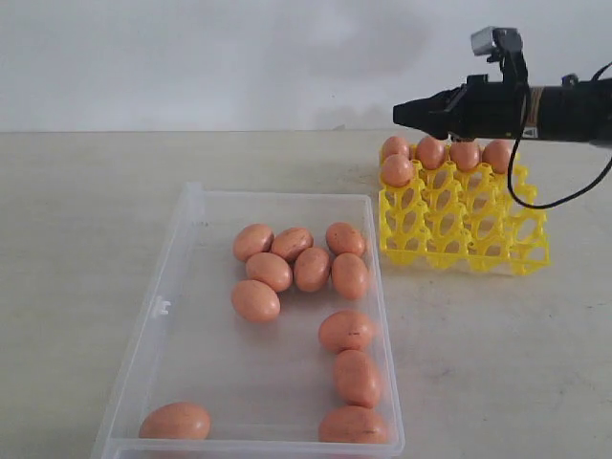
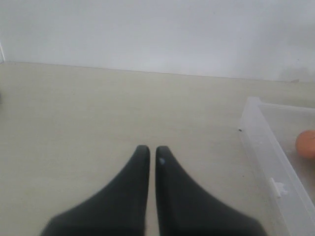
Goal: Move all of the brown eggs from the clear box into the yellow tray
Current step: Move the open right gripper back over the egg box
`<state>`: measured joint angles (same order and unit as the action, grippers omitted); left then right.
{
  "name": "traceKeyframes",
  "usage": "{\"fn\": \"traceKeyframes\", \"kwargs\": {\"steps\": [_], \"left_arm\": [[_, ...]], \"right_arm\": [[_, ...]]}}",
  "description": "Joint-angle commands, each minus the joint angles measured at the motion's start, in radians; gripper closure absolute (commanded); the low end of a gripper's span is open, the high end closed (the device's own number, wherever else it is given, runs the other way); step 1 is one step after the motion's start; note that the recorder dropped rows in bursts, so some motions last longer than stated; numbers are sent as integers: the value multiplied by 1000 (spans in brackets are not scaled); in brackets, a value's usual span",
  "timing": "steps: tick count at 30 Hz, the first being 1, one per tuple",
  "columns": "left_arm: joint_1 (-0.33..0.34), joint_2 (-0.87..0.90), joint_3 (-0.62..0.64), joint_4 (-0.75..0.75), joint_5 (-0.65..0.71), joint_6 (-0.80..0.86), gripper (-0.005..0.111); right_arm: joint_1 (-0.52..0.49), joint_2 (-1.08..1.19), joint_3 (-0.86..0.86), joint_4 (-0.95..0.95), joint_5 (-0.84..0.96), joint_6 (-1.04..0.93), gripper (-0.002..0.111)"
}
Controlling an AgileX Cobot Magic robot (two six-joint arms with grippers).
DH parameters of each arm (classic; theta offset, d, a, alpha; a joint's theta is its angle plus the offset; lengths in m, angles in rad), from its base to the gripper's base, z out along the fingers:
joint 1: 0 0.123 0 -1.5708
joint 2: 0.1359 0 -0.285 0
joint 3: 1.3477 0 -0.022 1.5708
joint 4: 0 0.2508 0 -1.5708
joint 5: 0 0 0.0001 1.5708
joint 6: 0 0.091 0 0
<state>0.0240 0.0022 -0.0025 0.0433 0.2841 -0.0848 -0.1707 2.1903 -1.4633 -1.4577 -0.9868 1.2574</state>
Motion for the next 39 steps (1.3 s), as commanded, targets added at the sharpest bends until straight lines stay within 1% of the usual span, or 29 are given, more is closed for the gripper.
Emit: {"fn": "traceKeyframes", "kwargs": {"steps": [1,4,7,9,10,12,14,15,16,17,18,19,20,21,22,23,24,25,27,29,30,32,34,36,39], "left_arm": [[3,-2,3,-3,-7,2,103],[3,-2,3,-3,-7,2,103],[3,-2,3,-3,-7,2,103],[3,-2,3,-3,-7,2,103],[3,-2,3,-3,-7,2,103],[3,-2,3,-3,-7,2,103],[3,-2,3,-3,-7,2,103],[3,-2,3,-3,-7,2,103],[3,-2,3,-3,-7,2,103],[3,-2,3,-3,-7,2,103],[3,-2,3,-3,-7,2,103],[3,-2,3,-3,-7,2,103],[3,-2,3,-3,-7,2,103],[3,-2,3,-3,-7,2,103],[3,-2,3,-3,-7,2,103],[3,-2,3,-3,-7,2,103],[3,-2,3,-3,-7,2,103],[3,-2,3,-3,-7,2,103],[3,-2,3,-3,-7,2,103],[3,-2,3,-3,-7,2,103],[3,-2,3,-3,-7,2,103],[3,-2,3,-3,-7,2,103],[3,-2,3,-3,-7,2,103],[3,-2,3,-3,-7,2,103],[3,-2,3,-3,-7,2,103]], "right_arm": [[56,-132,-5,-287,11,210,109],[134,-196,5,-287,36,227,109],[242,-255,5,-287,79,227,109],[335,-285,9,-287,201,225,109],[383,-298,19,-287,303,223,109],[496,-329,49,-287,599,182,109],[628,-361,103,-287,1059,75,109],[684,-366,126,-287,1260,5,109],[750,-367,137,-273,1501,-99,109],[800,-362,137,-197,1685,-219,109],[828,-362,135,-116,1767,-316,109],[848,-368,135,18,1788,-436,109],[852,-380,135,189,1745,-558,109],[850,-389,135,401,1666,-712,109],[843,-399,135,646,1587,-912,109],[837,-403,135,909,1546,-1152,109],[837,-403,127,1155,1558,-1399,109],[837,-400,114,1329,1602,-1582,109],[837,-374,82,1659,1786,-1943,109],[837,-341,56,1784,1904,-2110,109],[840,-321,52,1808,1904,-2130,109],[840,-293,45,1815,1831,-2132,108],[840,-278,43,1810,1744,-2132,102],[840,-265,43,1810,1678,-2128,90],[840,-241,43,1790,1640,-2123,69]]}}
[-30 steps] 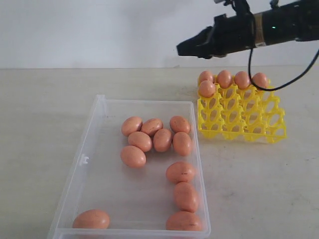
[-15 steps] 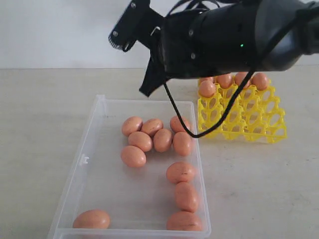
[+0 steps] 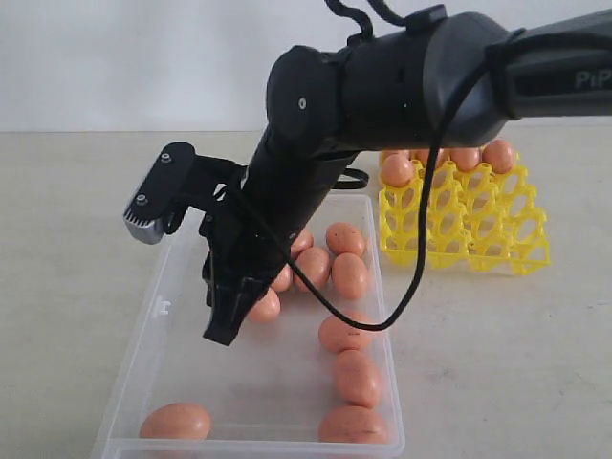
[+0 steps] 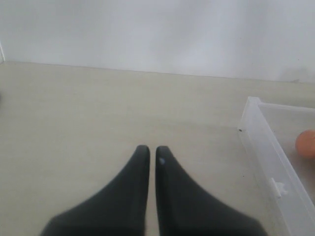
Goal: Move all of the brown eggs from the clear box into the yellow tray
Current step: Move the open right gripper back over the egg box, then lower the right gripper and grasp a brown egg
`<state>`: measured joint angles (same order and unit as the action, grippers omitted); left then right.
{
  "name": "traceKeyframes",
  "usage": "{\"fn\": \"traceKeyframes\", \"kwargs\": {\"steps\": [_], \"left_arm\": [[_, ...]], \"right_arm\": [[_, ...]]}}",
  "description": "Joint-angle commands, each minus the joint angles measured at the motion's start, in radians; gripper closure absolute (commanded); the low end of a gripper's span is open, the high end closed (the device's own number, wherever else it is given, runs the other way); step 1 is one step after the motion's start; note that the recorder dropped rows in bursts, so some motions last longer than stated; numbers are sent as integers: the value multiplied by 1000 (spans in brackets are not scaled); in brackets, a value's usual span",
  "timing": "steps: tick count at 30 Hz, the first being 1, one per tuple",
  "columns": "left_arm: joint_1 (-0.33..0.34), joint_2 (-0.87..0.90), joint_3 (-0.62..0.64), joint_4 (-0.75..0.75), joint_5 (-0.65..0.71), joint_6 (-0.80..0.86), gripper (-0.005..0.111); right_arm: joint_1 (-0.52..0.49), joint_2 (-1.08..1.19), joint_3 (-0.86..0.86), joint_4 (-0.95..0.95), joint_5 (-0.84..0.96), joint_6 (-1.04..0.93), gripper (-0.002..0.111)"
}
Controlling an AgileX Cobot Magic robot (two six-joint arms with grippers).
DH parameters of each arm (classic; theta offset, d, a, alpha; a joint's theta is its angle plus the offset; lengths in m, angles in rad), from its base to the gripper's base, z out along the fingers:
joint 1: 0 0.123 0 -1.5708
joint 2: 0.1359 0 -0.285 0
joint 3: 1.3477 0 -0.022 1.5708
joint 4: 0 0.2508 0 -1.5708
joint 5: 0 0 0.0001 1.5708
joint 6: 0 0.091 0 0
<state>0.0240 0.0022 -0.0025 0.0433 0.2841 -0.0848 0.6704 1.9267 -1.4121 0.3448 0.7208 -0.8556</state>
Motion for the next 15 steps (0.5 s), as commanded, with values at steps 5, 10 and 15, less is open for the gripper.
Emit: {"fn": "traceKeyframes", "kwargs": {"steps": [5,10,15], "left_arm": [[3,-2,3,-3,-7,2,103],[3,-2,3,-3,-7,2,103],[3,-2,3,-3,-7,2,103]], "right_arm": [[-2,85,-8,-155,-109,70,61],[-2,130,-8,-320,-166,230,61],[-2,173,-8,-362,-196,258,61]]}}
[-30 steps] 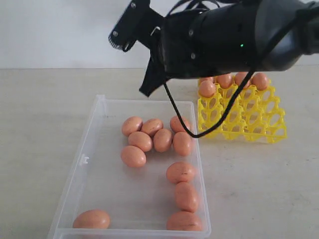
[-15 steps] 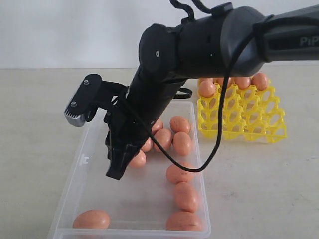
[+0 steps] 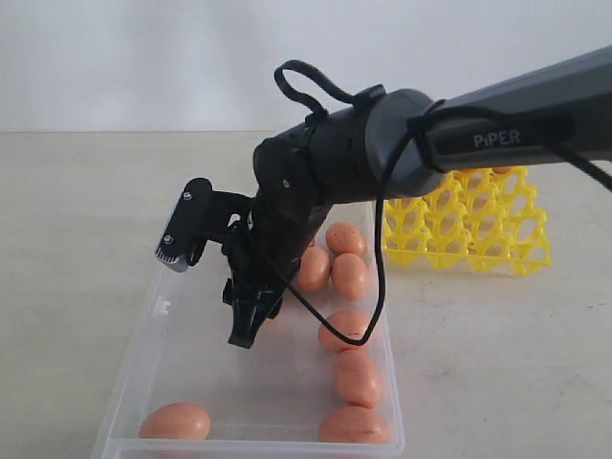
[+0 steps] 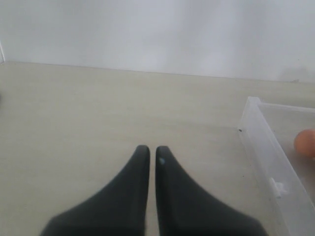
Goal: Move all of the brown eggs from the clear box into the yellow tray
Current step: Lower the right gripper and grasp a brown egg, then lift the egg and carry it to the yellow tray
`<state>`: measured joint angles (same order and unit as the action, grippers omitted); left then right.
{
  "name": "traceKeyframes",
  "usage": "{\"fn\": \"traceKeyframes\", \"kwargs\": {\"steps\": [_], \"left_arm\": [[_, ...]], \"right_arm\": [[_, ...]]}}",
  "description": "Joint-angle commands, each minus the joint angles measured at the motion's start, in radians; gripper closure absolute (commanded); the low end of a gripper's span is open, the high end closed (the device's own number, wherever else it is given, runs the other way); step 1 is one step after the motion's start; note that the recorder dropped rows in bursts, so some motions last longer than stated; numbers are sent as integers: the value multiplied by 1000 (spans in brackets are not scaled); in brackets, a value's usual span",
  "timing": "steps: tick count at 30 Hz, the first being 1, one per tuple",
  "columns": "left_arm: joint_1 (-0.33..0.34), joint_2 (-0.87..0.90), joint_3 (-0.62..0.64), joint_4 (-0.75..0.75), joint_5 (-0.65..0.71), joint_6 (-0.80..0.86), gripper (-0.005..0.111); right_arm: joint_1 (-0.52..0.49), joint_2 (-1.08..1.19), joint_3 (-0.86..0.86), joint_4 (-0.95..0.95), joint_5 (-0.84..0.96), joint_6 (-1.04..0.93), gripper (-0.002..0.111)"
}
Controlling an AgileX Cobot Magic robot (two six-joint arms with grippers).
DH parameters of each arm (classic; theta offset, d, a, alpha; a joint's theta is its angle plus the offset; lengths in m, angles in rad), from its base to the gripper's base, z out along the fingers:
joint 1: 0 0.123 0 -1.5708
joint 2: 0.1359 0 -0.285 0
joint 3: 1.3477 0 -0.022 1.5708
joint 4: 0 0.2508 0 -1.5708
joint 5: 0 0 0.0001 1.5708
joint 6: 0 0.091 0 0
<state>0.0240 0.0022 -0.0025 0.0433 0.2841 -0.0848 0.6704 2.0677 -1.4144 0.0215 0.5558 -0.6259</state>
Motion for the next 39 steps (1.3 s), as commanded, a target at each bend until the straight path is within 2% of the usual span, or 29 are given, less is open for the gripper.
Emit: {"fn": "traceKeyframes", "kwargs": {"steps": [1,5,7,9,10,16,19,22,24,25,26,27,28,29,31,32,33,35,36,39], "left_arm": [[3,-2,3,-3,-7,2,103],[3,-2,3,-3,-7,2,103],[3,-2,3,-3,-7,2,103],[3,-2,3,-3,-7,2,103],[3,-2,3,-3,-7,2,103],[3,-2,3,-3,-7,2,103],[3,-2,3,-3,-7,2,103],[3,-2,3,-3,-7,2,103],[3,-2,3,-3,-7,2,103],[3,-2,3,-3,-7,2,103],[3,-2,3,-3,-7,2,103],[3,-2,3,-3,-7,2,103],[3,-2,3,-3,-7,2,103],[3,-2,3,-3,-7,2,103],[3,-2,3,-3,-7,2,103],[3,-2,3,-3,-7,2,103],[3,-2,3,-3,-7,2,103],[3,-2,3,-3,-7,2,103],[3,-2,3,-3,-7,2,103],[3,-2,3,-3,-7,2,103]], "right_arm": [[-2,40,-6,-39,-37,29,61],[-2,60,-6,-39,-36,50,64],[-2,55,-6,-39,-32,57,80],[-2,43,-6,-39,-34,57,104],[-2,36,-6,-33,-37,72,108],[-2,-63,-4,7,-33,285,109],[-3,-168,53,158,-75,319,109],[-3,-300,247,345,-271,262,109],[-14,-510,611,513,-685,302,109],[-30,-562,705,559,-804,347,109],[-85,-650,852,588,-1001,504,109],[-132,-682,915,569,-1087,609,109],[-261,-720,986,478,-1203,834,109],[-338,-727,1000,383,-1229,959,109],[-615,-696,948,-153,-1345,1477,109],[-709,-661,895,-315,-1392,1606,109],[-833,-593,782,-581,-1482,1810,109],[-966,-435,567,-878,-1638,2087,109],[-1000,-360,475,-963,-1725,2183,109],[-1019,-131,195,-1199,-1777,2330,109]]}}
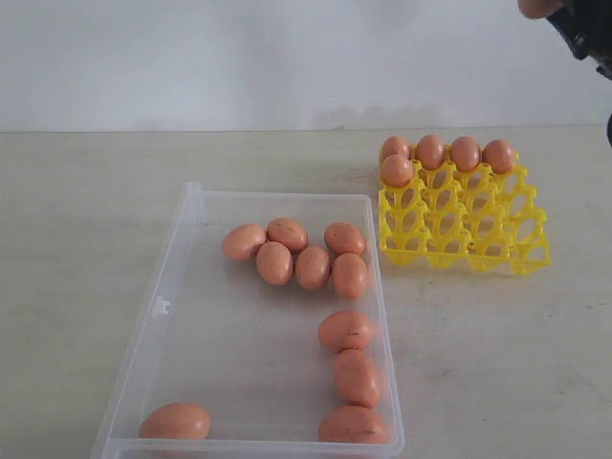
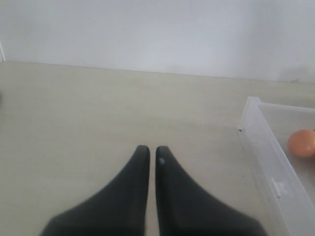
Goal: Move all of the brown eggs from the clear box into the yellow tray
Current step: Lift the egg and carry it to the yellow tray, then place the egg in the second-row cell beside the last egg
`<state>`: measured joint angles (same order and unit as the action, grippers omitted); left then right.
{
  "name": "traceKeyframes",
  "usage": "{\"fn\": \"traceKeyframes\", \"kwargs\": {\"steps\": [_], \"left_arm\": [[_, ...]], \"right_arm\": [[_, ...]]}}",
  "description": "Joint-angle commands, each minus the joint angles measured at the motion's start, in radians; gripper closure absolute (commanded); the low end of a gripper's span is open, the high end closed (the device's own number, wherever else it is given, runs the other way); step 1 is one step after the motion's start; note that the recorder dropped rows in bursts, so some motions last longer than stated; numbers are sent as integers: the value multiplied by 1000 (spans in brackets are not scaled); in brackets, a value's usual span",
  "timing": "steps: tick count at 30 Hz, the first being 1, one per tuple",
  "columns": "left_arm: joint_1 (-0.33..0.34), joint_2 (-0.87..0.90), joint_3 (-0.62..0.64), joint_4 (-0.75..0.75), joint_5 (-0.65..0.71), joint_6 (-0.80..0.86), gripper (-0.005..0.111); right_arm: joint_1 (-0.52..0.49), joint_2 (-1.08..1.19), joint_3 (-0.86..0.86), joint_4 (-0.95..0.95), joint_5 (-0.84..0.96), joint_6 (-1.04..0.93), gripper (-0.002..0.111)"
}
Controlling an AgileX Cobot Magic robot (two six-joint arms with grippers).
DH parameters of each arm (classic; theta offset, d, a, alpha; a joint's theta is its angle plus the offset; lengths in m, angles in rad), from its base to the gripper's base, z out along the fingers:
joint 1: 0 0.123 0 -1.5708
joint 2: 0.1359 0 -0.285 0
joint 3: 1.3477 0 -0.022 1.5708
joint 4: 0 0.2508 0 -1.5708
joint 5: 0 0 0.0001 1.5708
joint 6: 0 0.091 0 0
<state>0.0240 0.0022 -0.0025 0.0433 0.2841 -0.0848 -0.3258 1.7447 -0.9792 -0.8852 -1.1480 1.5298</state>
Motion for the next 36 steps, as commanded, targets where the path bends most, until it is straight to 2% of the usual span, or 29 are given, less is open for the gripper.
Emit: {"fn": "traceKeyframes", "kwargs": {"steps": [1,5,12,16,25,36], "left_arm": [[3,-2,3,-3,-7,2,103],[3,-2,3,-3,-7,2,103],[3,-2,3,-3,-7,2,103],[3,-2,3,-3,-7,2,103],[3,-2,3,-3,-7,2,103],[3,-2,3,-3,-7,2,103]], "right_arm": [[-15,219,-273,-337,-73,172,109],[-3,315,-369,-493,-73,93,109],[0,372,-381,-550,104,-315,108],[8,391,-381,-533,109,-492,108],[86,479,-381,-432,139,-675,108],[86,544,-381,-346,186,-694,108]]}}
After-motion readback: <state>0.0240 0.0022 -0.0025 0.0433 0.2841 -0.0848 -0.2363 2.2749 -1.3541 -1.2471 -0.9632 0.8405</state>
